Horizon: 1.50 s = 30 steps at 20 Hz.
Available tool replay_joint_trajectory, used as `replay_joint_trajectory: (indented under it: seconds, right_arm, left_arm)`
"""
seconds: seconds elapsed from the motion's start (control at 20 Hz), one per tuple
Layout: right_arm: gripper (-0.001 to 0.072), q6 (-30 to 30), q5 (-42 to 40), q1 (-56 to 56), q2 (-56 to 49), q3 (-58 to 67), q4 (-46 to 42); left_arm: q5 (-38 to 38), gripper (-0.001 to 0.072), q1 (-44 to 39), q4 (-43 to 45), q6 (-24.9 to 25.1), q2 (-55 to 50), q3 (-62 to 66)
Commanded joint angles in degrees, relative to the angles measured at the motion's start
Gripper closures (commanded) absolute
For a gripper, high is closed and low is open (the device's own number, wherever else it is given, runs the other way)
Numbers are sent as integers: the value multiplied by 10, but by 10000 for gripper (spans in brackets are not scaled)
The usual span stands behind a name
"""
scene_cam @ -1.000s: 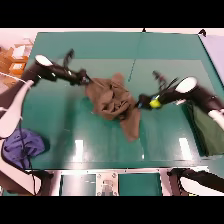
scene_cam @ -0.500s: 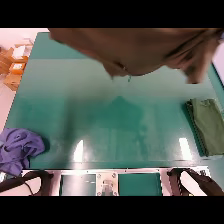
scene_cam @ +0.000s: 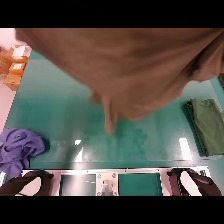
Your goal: Fold the shirts.
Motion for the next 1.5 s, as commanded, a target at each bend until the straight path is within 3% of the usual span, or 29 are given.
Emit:
replay_joint_trajectory:
  seconds: [0.0,0.25,0.4,0.45,0.55,0.75,0.85,0.95,1.05,1.2,1.45]
  right_arm:
    - [691,-21,-29,54,-50,-106,33]
    - [691,-59,-197,157,-240,-261,33]
    - [690,-59,-234,177,-378,-257,60]
    - [680,-58,-233,173,-407,-251,73]
    - [401,-56,-210,153,-431,-234,89]
    - [395,-45,-37,49,-381,-184,83]
    - [383,-14,20,1,-324,-209,24]
    - [190,19,20,-7,-260,-299,-30]
    - [171,19,-11,22,-222,-424,-16]
    - [171,-12,-132,120,-232,-571,75]
    - [190,-35,-245,264,-328,-563,165]
  left_arm:
    - [-3,683,-1,1,15,6,-159]
    - [186,683,-1,-76,122,-5,-526]
    - [217,683,-1,-115,174,-44,-638]
    - [213,683,-1,-115,179,-60,-650]
    - [212,683,-1,-114,179,-81,-651]
    - [226,683,-1,-113,179,-82,-649]
    - [226,683,-1,-111,179,-82,-649]
    - [229,683,-1,-110,180,-82,-649]
    - [229,683,-1,-111,187,-82,-649]
    - [230,683,-1,-112,188,-82,-649]
    - [227,683,-1,-112,188,-82,-649]
